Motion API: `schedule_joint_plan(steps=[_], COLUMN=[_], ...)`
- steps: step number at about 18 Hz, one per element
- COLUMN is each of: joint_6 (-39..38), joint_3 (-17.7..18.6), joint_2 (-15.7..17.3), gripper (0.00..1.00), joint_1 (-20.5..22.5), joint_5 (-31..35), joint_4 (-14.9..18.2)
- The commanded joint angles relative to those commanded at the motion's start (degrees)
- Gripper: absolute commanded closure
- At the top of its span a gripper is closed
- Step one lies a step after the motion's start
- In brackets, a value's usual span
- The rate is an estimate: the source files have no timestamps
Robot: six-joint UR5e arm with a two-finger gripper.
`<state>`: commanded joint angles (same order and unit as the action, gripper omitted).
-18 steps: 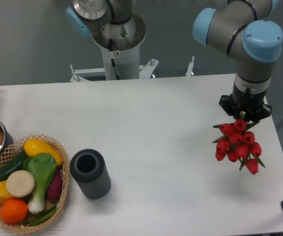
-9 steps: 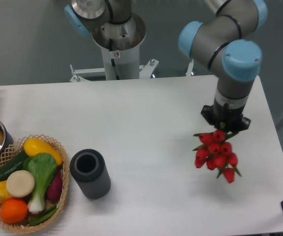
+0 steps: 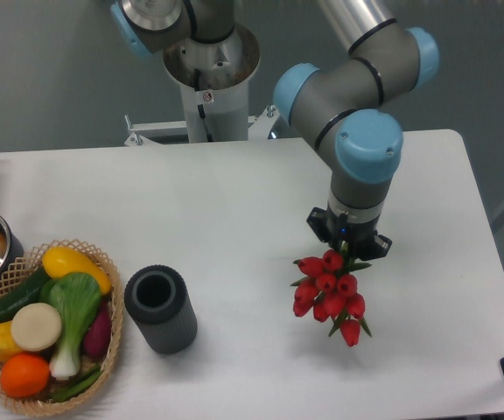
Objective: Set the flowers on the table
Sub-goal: 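Carry the red tulip bunch with the gripper and lower it toward the table, then open the gripper to release the tulips and lift it away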
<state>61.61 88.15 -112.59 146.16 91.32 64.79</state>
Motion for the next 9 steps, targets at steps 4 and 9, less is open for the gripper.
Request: schedule_joint_plan(steps=[4, 9], joint_6=[0.26, 0.26], joint_3=[3.51, 6.77], joint_2=[0.17, 0.53], gripper=[0.0, 0.0], joint_1=[0.0, 0.7], joint_5=[0.09, 0.61], joint_4=[-6.76, -13.63])
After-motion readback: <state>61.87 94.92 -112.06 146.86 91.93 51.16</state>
